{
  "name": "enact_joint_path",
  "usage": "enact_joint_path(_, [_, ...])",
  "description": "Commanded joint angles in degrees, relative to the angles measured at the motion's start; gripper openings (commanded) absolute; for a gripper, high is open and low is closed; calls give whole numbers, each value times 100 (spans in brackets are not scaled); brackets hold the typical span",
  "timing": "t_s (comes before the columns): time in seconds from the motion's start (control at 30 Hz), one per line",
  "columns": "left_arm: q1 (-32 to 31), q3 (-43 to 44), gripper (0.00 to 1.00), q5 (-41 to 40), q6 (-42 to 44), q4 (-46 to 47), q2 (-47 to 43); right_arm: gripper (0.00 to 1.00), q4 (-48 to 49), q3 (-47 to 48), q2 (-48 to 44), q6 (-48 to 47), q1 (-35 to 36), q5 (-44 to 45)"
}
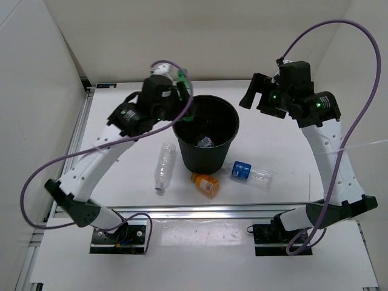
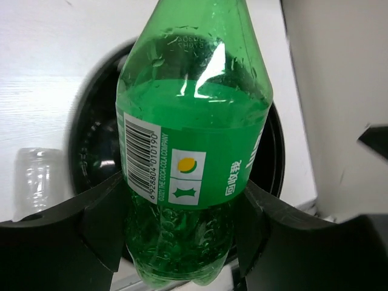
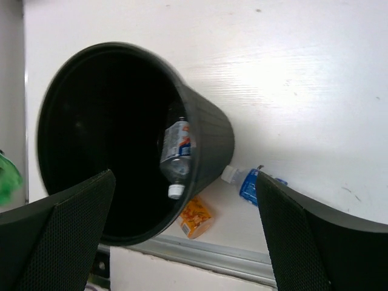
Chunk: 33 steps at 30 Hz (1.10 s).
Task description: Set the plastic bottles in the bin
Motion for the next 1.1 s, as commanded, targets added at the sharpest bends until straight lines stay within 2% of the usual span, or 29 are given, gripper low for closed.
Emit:
enact_joint_path(0.0, [-298, 351, 51, 670, 777, 29, 599, 100, -68, -198, -123, 270, -314, 195])
enact_joint_path(0.03, [-351, 467, 55, 785, 978, 28, 897, 100, -120, -250, -184, 270, -367, 195])
enact_joint_path(0.1, [-421, 852, 70, 682, 1041, -269, 1214, 100, -121, -434, -246, 393, -508, 117])
enact_joint_path(0.13, [-422, 1376, 97, 515, 1041, -688, 1460, 100, -121, -505, -246, 393, -630, 29])
enact_joint_path(0.17, [-474, 1643, 100, 261, 946, -901, 1549, 100, -199, -575, -246, 472, -718, -68])
enact_joint_path(0.23, [-474, 2144, 100, -460, 893, -1253, 1498, 100, -270, -908, -246, 525, -1016, -444])
enact_joint_path(0.3, [-474, 2051, 100, -935, 743, -1185, 1174, 100, -402, -1225, -246, 639, -1228, -787])
enact_joint_path(0.4, [-413, 998, 100, -1445, 603, -334, 103, 100, -455, -1972, -132, 788, -1623, -1622])
enact_joint_path(0.43, [-361, 412, 100, -1830, 498, -167, -170, 100, -455, -2156, -54, 789, -1764, -1990])
enact_joint_path(0.47, [-360, 154, 100, -2103, 305, -69, -642, 100, -455, -2350, -1, 789, -1826, -2141])
enact_joint_path(0.53, [-151, -408, 100, -2631, -389, -68, -1041, 100, -508, -2790, 183, 789, -1879, -2379])
enact_joint_path(0.6, [34, -1104, 100, -2633, -888, -242, -1420, 100, -569, -3044, 316, 666, -1879, -2450])
enact_joint_path(0.7, [474, -1544, 100, -2292, -1357, -1104, -1473, 100, -569, -3099, 518, 377, -1600, -2083])
enact_joint_path(0.77, [764, -1981, 100, -1861, -1472, -1437, -1473, 100, -622, -3046, 589, 78, -1414, -1409])
enact_joint_path(0.87, [1081, -2414, 100, -1386, -1534, -1614, -1526, 100, -569, -3133, 589, -299, -1019, -774])
enact_joint_path(1.0, [1362, -3160, 100, -1060, -1534, -1484, -1640, 98, -228, -3658, 301, -397, -448, 842])
enact_joint_path(1.07, [1529, -3233, 100, -911, -1385, -1422, -1702, 98, 561, -4159, -86, -695, -289, 1292])
